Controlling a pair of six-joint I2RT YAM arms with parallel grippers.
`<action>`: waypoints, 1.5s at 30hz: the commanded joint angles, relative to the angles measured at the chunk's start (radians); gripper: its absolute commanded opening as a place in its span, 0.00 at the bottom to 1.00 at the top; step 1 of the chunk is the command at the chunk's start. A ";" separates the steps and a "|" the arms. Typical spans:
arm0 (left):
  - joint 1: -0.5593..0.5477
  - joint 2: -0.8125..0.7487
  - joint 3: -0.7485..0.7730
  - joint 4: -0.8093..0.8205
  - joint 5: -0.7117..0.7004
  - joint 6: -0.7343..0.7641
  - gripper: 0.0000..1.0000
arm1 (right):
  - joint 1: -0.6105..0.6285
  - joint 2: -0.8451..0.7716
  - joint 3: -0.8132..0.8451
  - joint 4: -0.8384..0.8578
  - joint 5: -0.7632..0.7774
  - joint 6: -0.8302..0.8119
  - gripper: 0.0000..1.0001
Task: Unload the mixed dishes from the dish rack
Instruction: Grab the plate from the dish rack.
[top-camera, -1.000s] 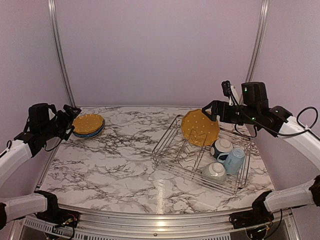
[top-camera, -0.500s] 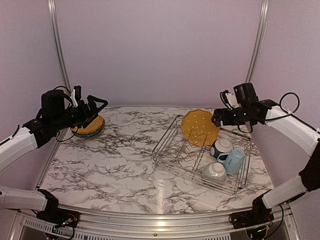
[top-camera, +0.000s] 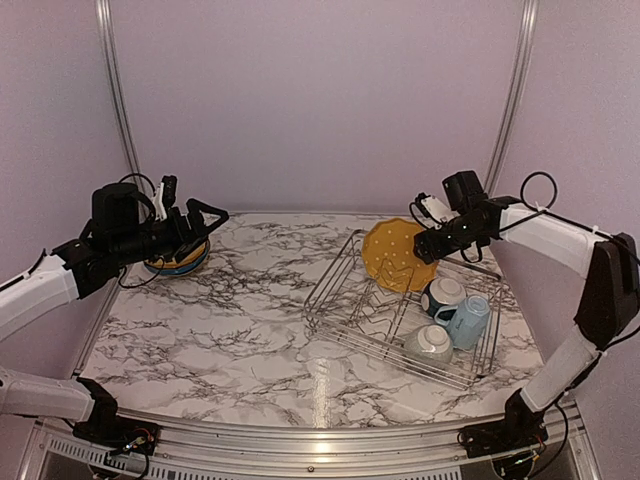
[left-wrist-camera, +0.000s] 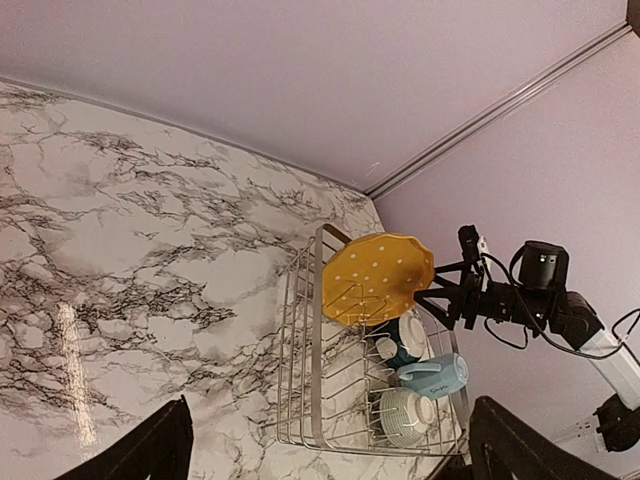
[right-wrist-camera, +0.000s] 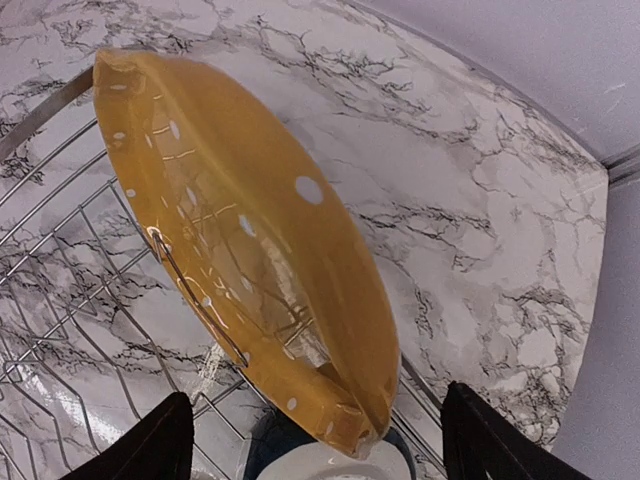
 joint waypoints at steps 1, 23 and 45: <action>-0.023 -0.018 -0.016 -0.018 0.022 0.000 0.99 | -0.002 0.063 0.065 0.029 0.005 -0.088 0.80; -0.088 0.026 -0.009 -0.022 0.027 -0.013 0.99 | -0.021 0.198 0.141 0.066 -0.324 -0.250 0.36; -0.122 0.096 0.035 -0.023 0.025 -0.014 0.99 | 0.002 0.107 0.243 -0.040 -0.234 -0.278 0.00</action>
